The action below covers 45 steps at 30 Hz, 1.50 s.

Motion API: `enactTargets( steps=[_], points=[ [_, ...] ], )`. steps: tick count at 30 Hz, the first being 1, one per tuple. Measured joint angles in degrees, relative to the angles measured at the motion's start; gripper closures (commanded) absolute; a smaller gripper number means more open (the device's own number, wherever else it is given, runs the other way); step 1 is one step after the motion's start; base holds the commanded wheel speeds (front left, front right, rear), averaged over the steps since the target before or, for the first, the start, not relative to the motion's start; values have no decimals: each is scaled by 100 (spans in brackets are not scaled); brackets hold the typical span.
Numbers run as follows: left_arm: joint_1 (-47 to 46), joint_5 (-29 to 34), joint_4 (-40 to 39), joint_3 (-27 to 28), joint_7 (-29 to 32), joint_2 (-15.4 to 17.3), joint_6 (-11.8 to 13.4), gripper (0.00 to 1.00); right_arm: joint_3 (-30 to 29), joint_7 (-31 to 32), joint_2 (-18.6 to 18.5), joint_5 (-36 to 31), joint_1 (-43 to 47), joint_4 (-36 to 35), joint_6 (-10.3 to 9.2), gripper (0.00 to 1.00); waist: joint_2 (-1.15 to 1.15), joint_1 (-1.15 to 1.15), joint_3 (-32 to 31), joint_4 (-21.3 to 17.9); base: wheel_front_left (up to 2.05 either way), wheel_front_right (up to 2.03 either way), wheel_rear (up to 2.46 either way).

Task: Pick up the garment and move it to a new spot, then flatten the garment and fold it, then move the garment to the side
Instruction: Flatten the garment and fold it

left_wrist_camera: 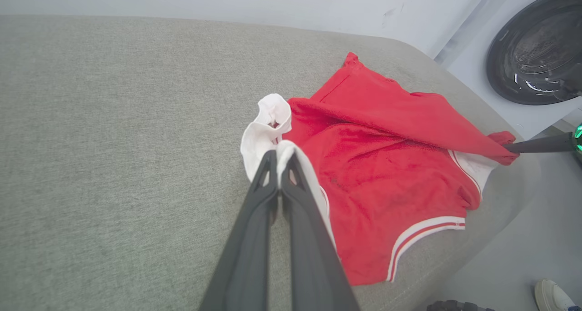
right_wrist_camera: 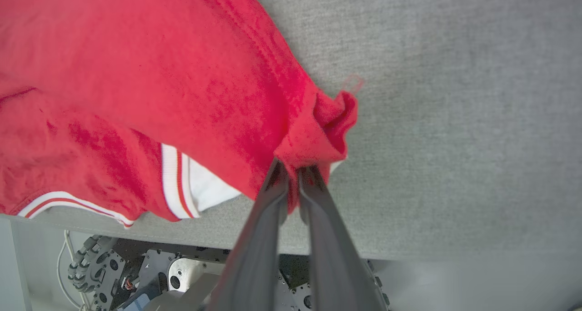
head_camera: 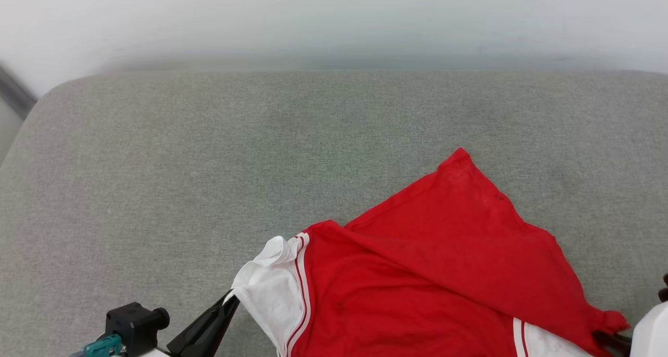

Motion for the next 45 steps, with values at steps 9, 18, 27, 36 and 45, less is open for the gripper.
enactTargets(
  steps=[9,18,27,36,45],
  points=[
    [-22,19,-214,-1,45,55,24,100,361,107,-322,376,-659,-478,0,0,0,0,103,179,0,0,0],
    [-322,207,-399,-33,58,-14,-48,100,1006,770,-356,233,-2189,-838,0,0,0,1,595,509,0,0,0],
    [-907,474,-397,-246,67,-328,-319,100,1362,1389,-360,-637,-3856,247,0,0,0,2,1276,1095,0,0,0],
    [-1267,590,-278,-402,60,-664,-465,100,1298,1607,-522,-1123,-4184,1145,0,0,0,2,1778,1795,0,0,0],
    [-1376,606,-81,-512,31,-840,-541,100,1165,1733,-753,-1168,-4072,1110,0,100,0,0,2062,2222,0,0,0]
  ],
)
